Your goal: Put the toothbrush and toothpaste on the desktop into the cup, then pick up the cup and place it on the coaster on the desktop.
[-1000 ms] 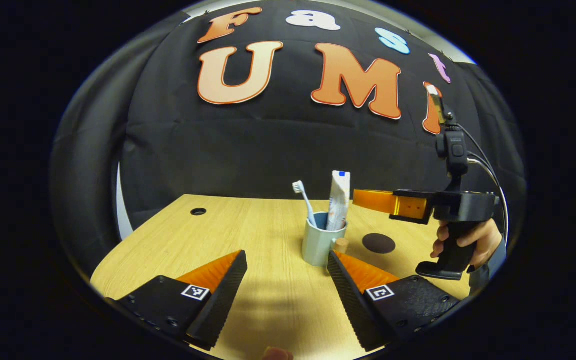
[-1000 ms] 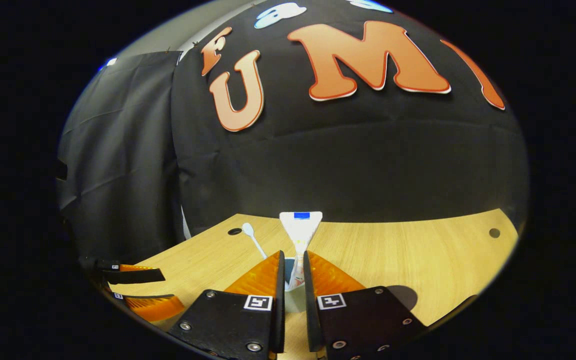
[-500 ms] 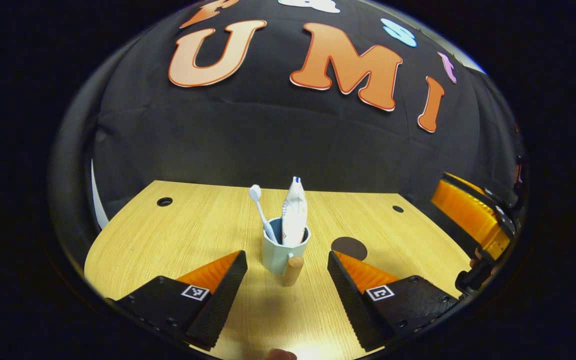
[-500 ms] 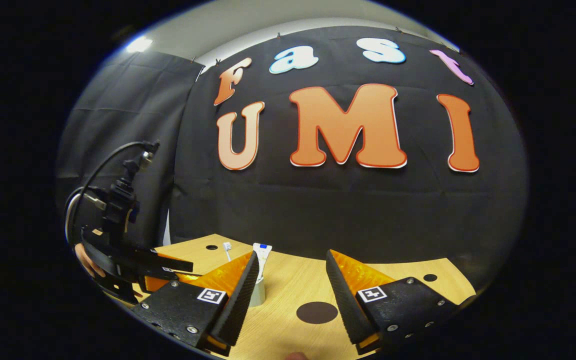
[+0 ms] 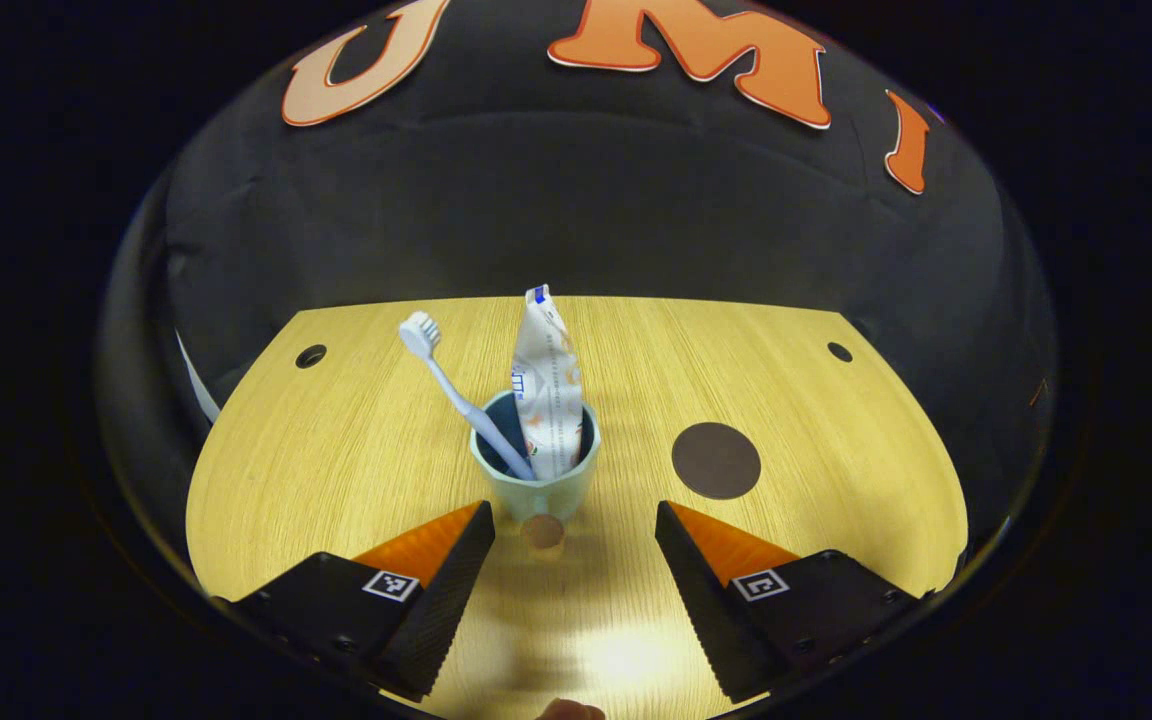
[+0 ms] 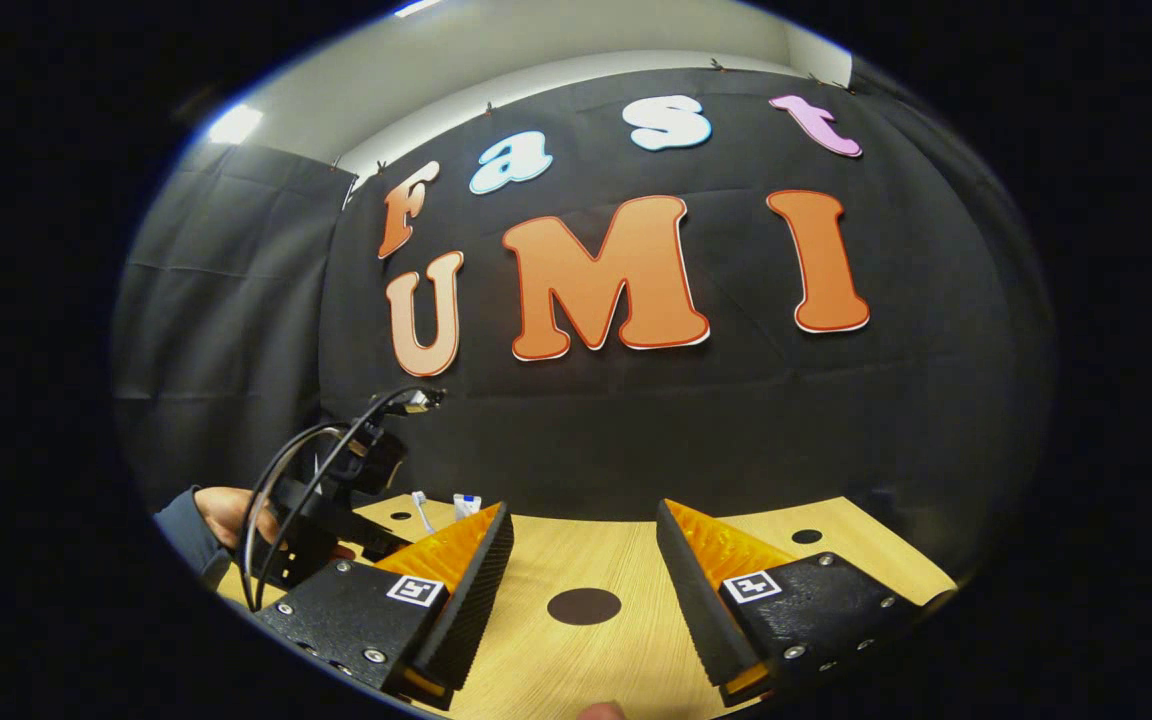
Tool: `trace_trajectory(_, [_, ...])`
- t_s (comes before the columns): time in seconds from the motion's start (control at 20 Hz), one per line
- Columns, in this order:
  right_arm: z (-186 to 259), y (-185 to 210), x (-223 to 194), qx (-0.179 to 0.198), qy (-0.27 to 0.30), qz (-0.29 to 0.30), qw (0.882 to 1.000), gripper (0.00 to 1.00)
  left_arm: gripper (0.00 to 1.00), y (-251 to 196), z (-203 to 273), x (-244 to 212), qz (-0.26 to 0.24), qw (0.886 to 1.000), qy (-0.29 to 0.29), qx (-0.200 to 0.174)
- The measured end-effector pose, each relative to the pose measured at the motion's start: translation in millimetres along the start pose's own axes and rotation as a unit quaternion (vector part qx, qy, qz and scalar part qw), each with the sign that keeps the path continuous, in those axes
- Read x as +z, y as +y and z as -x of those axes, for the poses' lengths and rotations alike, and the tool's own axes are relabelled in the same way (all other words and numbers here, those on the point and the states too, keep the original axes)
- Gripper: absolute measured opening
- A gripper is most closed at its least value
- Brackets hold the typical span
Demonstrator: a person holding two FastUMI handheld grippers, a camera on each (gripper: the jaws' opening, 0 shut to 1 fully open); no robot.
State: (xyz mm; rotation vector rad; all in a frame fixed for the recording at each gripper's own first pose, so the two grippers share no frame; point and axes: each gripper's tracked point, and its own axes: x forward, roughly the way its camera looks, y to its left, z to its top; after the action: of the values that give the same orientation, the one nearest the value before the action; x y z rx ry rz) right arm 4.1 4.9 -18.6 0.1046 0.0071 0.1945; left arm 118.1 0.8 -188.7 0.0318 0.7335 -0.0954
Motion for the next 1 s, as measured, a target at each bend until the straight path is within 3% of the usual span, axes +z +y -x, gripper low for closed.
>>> trace_trajectory(0.3, [24.8,-17.9,10.3,-0.007,-0.017,0.020,1.000,0.86,0.97,3.6,-31.4,-13.7,0.001,0.999,0.039,0.024])
trace_trajectory(0.35, [25.9,-19.6,10.2,-0.008,-0.017,0.018,1.000,0.86,0.93,3.3,-38.3,-18.2,0.007,0.999,0.047,0.023])
trace_trajectory(0.45, [28.2,-22.8,8.3,-0.010,-0.017,0.013,1.000,0.86,0.72,9.2,-48.1,-24.5,0.010,0.998,0.058,0.035])
trace_trajectory(0.55, [28.5,-24.4,6.4,-0.010,-0.015,0.008,1.000,0.86,0.62,15.6,-52.5,-31.2,0.016,0.997,0.067,0.044])
trace_trajectory(0.7, [27.6,-27.4,3.2,-0.013,-0.012,0.000,1.000,0.86,0.26,22.2,-55.7,-34.7,0.029,0.996,0.068,0.050])
trace_trajectory(1.0, [28.8,-33.0,-1.4,-0.022,-0.007,-0.009,1.000,0.86,0.19,24.4,-46.6,-31.6,0.034,0.997,0.047,0.044])
